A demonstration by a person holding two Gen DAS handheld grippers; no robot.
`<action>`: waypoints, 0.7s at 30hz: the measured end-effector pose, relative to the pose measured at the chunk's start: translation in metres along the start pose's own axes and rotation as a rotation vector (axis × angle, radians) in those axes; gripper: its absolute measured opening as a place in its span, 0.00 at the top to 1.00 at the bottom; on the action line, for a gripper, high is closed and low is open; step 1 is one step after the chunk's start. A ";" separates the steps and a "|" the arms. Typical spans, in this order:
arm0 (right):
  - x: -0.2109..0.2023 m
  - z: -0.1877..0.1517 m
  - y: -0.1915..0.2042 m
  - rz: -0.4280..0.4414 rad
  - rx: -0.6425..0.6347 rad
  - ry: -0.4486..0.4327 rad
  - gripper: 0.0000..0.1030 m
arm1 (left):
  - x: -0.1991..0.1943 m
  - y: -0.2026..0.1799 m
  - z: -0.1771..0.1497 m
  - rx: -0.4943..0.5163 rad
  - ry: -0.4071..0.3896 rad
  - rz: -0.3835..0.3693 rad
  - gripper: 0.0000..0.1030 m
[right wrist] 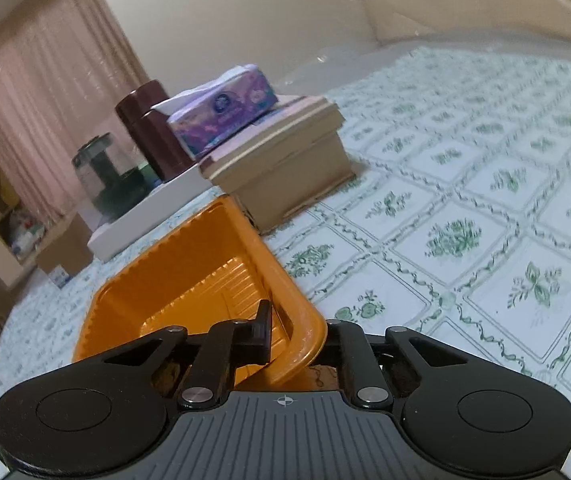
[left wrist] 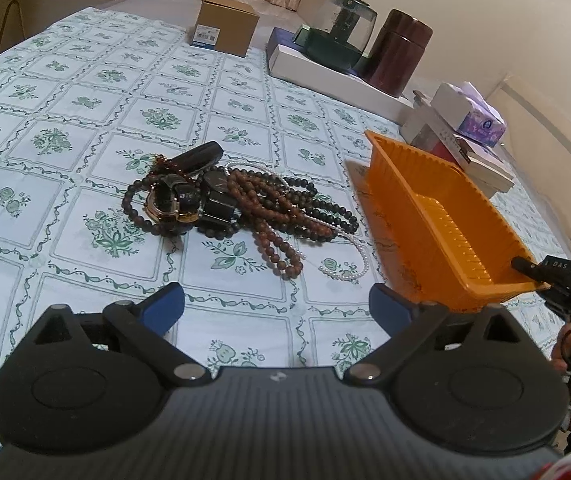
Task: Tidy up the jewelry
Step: 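Grasp the rim of the orange tray with the right tool and tilt it, then lower the left tool onto a black watch and grasp it while the right tool holds the tray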
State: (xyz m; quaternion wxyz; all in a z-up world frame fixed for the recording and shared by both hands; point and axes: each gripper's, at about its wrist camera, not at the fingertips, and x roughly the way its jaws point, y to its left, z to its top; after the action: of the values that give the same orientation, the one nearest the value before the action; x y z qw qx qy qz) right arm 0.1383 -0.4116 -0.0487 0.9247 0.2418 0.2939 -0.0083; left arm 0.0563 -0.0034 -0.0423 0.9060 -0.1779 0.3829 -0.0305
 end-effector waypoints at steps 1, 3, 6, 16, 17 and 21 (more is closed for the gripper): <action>-0.002 0.000 0.004 -0.007 -0.016 -0.005 0.89 | -0.001 0.002 0.000 -0.001 -0.005 0.005 0.06; -0.008 -0.001 0.012 -0.008 -0.046 -0.019 0.89 | -0.003 0.007 0.000 -0.001 -0.013 0.017 0.07; -0.018 -0.002 0.028 -0.011 -0.146 -0.050 0.90 | -0.006 0.019 0.003 -0.009 -0.029 0.041 0.07; -0.041 -0.016 0.077 -0.038 -0.431 -0.165 0.90 | 0.005 0.043 0.032 0.049 -0.102 0.104 0.19; -0.042 -0.018 0.081 -0.041 -0.449 -0.170 0.90 | 0.009 0.042 0.035 0.062 -0.105 0.106 0.22; -0.040 -0.024 0.092 -0.048 -0.494 -0.176 0.90 | 0.028 0.037 0.042 0.129 -0.081 0.127 0.40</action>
State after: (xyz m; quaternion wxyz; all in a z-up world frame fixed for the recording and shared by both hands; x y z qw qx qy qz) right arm 0.1065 -0.3249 -0.0032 0.9773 0.0001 0.2109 0.0207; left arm 0.1028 0.0387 -0.0477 0.9305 -0.0956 0.3536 0.0097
